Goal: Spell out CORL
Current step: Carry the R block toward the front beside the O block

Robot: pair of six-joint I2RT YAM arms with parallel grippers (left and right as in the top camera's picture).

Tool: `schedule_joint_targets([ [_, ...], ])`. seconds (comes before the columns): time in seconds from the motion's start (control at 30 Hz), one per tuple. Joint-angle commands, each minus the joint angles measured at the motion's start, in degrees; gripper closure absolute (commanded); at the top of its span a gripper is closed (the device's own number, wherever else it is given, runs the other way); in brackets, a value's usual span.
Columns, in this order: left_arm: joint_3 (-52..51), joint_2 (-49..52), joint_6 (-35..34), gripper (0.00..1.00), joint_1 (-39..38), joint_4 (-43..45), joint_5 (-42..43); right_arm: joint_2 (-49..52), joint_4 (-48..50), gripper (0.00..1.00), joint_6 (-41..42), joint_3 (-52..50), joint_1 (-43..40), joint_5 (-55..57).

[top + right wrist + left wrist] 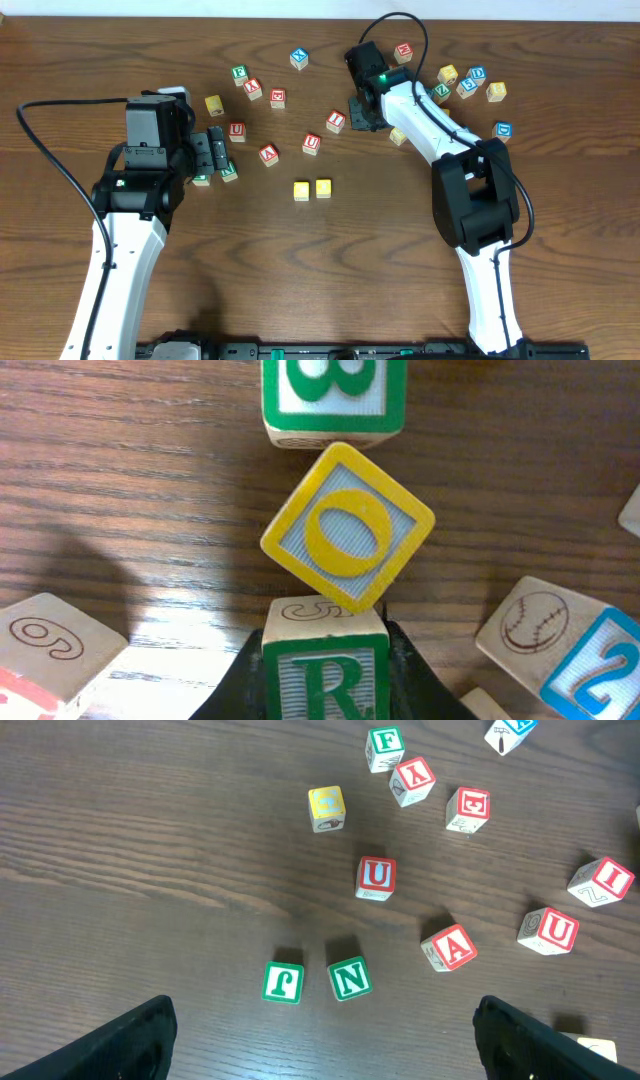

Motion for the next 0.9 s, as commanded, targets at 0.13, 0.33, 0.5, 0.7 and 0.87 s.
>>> schedule_joint_targets([
  [0.13,0.0,0.5,0.2,0.07,0.2,-0.4,-0.5,-0.1,-0.1,0.87,0.4,0.8,-0.2,0.5],
  [0.33,0.0,0.5,0.2,0.07,0.2,-0.4,-0.5,-1.0,-1.9,0.87,0.4,0.8,-0.2,0.4],
  [0.5,0.0,0.5,0.2,0.07,0.2,-0.4,-0.5,-4.5,-4.4,0.89,1.0,0.8,-0.1,-0.9],
  [0.7,0.0,0.5,0.2,0.07,0.2,-0.4,-0.5,-10.3,-9.4,0.96,2.8,0.8,0.1,-6.0],
  [0.87,0.0,0.5,0.2,0.06,0.2,-0.4,-0.5,-11.6,-14.4,0.99,3.2,0.8,1.6,-7.1],
])
